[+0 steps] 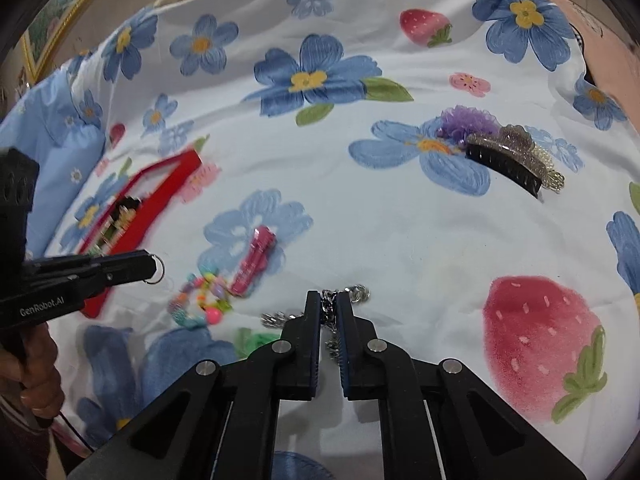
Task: Organize jewelry
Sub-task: 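Grasp the gold ring with the left tool while the right tool grasps the silver chain, then carry the ring and silver chain into the red tray and open both tools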
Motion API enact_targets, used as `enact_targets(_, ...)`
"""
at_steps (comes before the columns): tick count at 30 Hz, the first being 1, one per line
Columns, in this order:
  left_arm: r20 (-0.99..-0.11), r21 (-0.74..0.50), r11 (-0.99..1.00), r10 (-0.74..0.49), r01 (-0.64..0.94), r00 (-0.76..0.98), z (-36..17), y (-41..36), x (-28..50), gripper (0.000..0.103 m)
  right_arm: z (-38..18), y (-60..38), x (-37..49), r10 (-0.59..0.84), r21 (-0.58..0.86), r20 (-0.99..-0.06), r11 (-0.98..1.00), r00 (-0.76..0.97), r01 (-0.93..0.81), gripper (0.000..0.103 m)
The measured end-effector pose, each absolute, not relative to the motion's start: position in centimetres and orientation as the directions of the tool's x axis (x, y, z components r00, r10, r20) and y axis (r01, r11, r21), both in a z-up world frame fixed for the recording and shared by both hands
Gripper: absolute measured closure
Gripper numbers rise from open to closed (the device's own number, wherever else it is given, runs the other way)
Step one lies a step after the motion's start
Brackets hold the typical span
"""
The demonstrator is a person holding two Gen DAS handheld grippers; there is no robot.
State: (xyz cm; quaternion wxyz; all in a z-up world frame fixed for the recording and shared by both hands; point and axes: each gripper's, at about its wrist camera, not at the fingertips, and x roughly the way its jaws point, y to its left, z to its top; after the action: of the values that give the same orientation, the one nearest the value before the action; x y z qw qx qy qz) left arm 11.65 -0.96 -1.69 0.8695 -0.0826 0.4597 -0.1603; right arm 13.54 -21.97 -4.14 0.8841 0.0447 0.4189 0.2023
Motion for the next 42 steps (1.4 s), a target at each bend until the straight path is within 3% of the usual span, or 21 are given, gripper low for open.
enact_targets(23, -0.718, -0.331, 0.941, -0.298, 0.067, 0.629, 0.8, 7.3, 7.5, 0.098, 3.0, -17.2, 11.9, 0.509, 0.275, -0.595, 0.856, 0.622, -0.437, 0.096)
enact_targets(42, -0.715, -0.346, 0.929, -0.173, -0.128, 0.678, 0.4, 17.6, 4.0, 0.098, 5.8, -5.6, 11.4, 0.671, 0.295, -0.546, 0.715, 0.503, -0.634, 0.096)
